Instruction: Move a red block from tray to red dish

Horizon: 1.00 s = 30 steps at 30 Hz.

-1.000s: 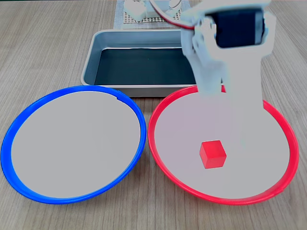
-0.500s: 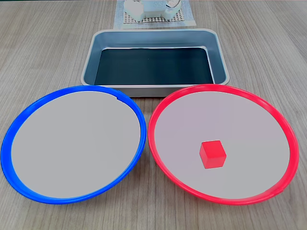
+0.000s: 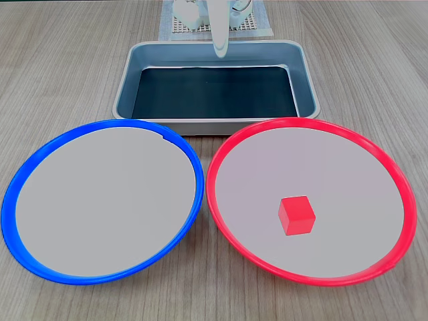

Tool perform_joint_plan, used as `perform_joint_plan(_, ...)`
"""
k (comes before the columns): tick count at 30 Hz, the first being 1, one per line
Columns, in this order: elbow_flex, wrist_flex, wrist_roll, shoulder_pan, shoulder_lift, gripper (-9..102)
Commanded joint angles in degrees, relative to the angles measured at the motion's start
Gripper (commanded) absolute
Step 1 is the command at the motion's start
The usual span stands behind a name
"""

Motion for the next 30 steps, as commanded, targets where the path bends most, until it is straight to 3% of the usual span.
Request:
perform_joint_plan(1, 0.00, 11.78, 0.35, 0.53, 5.45, 0)
perform_joint_plan(10, 0.00, 14.77, 3.43, 1.93, 5.80, 0)
perform_joint_plan(13, 0.00, 14.77, 3.16, 1.67, 5.80, 8)
perform_joint_plan(19, 0.00, 14.77, 3.25, 1.67, 5.80, 0)
perform_joint_plan(30, 0.00, 14.77, 3.25, 1.67, 5.80, 0)
